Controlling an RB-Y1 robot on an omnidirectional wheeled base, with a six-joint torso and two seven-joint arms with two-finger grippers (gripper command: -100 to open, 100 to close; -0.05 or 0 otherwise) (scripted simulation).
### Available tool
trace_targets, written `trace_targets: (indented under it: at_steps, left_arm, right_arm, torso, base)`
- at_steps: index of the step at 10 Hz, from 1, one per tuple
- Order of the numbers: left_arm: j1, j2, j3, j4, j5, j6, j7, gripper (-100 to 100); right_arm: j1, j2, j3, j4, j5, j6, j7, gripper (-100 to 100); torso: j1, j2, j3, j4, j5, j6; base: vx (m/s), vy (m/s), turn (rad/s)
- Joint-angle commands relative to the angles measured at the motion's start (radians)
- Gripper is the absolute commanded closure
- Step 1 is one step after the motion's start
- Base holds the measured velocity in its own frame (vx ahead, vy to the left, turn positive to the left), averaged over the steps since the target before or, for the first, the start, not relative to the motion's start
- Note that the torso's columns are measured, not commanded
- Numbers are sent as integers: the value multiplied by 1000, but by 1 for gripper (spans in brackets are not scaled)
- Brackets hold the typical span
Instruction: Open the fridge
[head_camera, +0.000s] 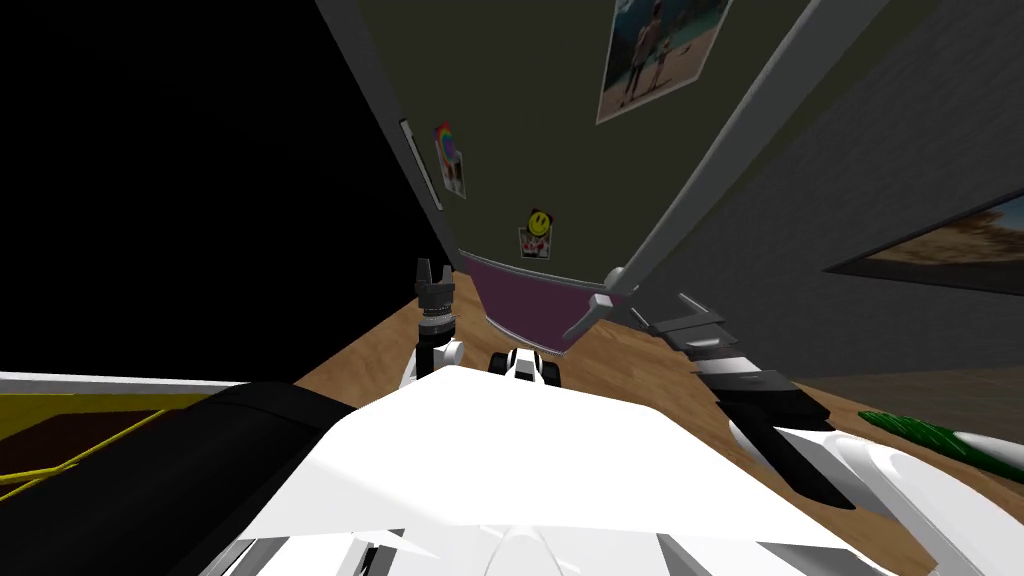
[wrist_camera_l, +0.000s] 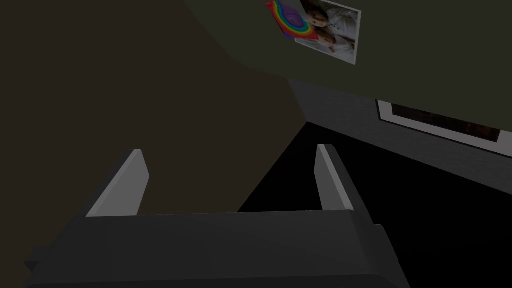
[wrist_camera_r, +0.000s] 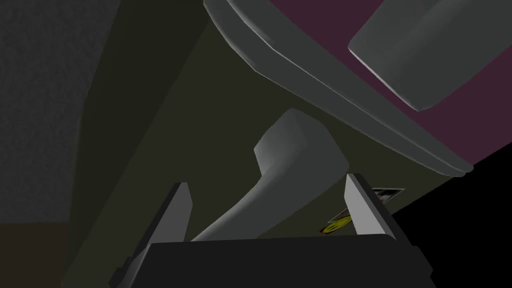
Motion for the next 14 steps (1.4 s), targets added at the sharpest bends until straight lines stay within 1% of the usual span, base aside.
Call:
trace_targets:
  at_steps: [1, 3, 4, 5, 7, 11, 14]
  left_arm:
    - [0, 0, 0, 0, 0, 0, 0, 0]
    - [0, 0, 0, 0, 0, 0, 0, 0]
    - [0, 0, 0, 0, 0, 0, 0, 0]
    - [0, 0, 0, 0, 0, 0, 0, 0]
    - [-1, 0, 0, 0, 0, 0, 0, 0]
    - [-1, 0, 0, 0, 0, 0, 0, 0]
    - [-1, 0, 0, 0, 0, 0, 0, 0]
  right_arm:
    - [8, -41, -27, 16, 63, 20, 58, -100]
    - [15, -67, -44, 23, 102, 33, 91, -100]
    - [20, -87, -55, 28, 128, 42, 114, -100]
    - [17, -73, -49, 26, 112, 34, 100, -100]
    - [0, -92, -74, 81, 109, 51, 94, -100]
    - [-36, -127, -122, 190, 99, 85, 73, -100]
    - [-62, -153, -158, 271, 91, 109, 56, -100]
  torso:
    - [0, 1, 1, 0, 0, 0]
    - [-4, 4, 3, 1, -1, 0]
    - [-5, 2, 2, 1, -2, 0]
    - [-2, 1, 1, 0, -1, 0]
    - [-6, 6, 4, 2, -2, -2]
    - [1, 1, 1, 0, 0, 1]
    - [-1, 0, 0, 0, -1, 0]
  base:
    - [150, 207, -120]
    - [110, 169, -117]
    - [122, 175, -148]
    - [50, 91, -36]
    - [-66, 23, 248]
    - [-120, 42, 286]
    - [-110, 56, 255]
